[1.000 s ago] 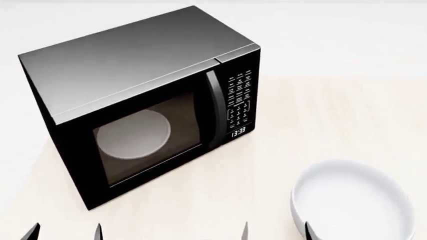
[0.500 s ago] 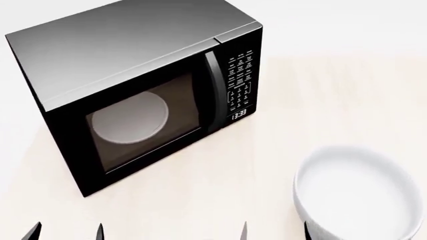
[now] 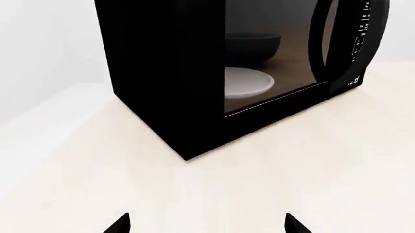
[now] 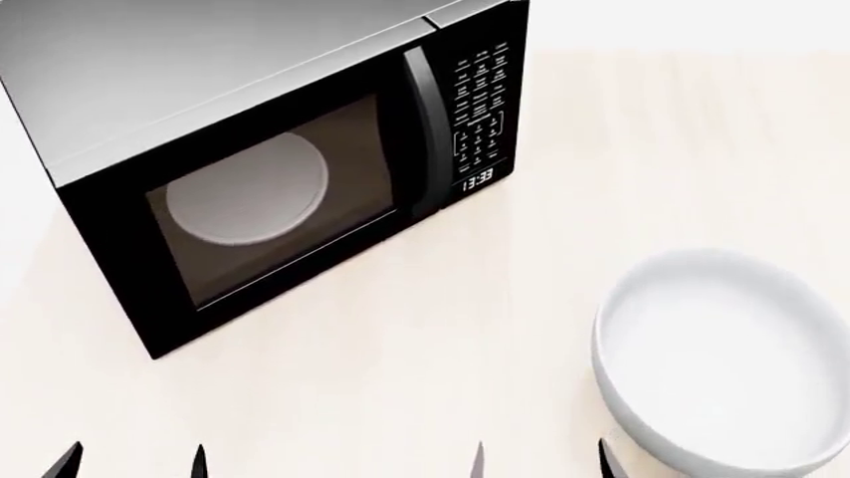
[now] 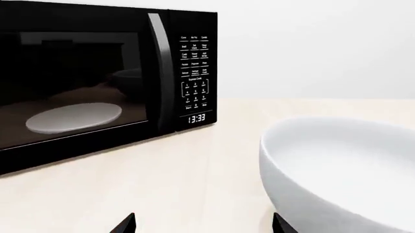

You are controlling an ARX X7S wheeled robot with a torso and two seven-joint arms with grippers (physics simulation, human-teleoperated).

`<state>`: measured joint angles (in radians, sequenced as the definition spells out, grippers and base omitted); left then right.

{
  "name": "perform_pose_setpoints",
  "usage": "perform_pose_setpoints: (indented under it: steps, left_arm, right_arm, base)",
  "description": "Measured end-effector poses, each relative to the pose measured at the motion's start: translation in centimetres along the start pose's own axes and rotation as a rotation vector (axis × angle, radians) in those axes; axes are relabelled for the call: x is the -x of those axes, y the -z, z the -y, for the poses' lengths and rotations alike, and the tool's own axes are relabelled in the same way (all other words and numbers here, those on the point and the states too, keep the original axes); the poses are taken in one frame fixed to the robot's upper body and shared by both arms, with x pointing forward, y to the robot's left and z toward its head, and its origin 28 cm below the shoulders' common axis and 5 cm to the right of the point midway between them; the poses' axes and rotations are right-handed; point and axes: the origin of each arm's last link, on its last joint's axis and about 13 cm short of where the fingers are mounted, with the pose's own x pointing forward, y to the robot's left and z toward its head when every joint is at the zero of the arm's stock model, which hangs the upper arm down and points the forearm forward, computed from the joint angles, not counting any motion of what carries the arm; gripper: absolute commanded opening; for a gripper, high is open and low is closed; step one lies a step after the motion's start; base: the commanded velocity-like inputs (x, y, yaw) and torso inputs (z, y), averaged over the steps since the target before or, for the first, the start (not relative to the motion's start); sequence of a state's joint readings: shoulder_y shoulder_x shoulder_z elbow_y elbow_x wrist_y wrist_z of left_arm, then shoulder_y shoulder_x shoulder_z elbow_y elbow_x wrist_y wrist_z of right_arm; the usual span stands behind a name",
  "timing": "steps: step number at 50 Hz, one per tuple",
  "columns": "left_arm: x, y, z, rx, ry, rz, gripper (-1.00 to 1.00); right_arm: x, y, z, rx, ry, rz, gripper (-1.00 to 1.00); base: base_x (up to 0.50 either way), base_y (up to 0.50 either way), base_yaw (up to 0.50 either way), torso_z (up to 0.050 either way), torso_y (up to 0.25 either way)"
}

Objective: Open the microwave.

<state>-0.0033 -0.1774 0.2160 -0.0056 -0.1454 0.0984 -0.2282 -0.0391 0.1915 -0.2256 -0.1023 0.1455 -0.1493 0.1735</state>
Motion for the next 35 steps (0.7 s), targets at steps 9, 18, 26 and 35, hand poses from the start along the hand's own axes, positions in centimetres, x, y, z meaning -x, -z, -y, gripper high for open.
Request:
perform_pose_setpoints:
  steps: [9,18,26,35]
  left_arm:
    - [0.0,0.0,0.0,0.010,0.001,0.000,1.00]
    - [0.1,0.0,0.1,0.020,0.003,-0.002,1.00]
    - [0.0,0.0,0.1,0.023,0.003,-0.003,1.00]
    - [0.0,0.0,0.0,0.025,0.002,-0.003,1.00]
  right_arm:
    - [0.1,-0.9,-0.3,-0.018,-0.021,0.008,1.00]
    - [-0.2,-3.3,-0.6,-0.055,-0.071,0.018,1.00]
    - [-1.7,-5.7,-0.7,-0.059,-0.122,-0.005,1.00]
    - [-4.4,-8.1,-0.5,-0.025,-0.176,-0.020,1.00]
  base:
    - [0.00,0.00,0.00,0.000,0.000]
    - [0.00,0.00,0.00,0.000,0.000]
    - [0.00,0.00,0.00,0.000,0.000]
    - [0.00,0.00,0.00,0.000,0.000]
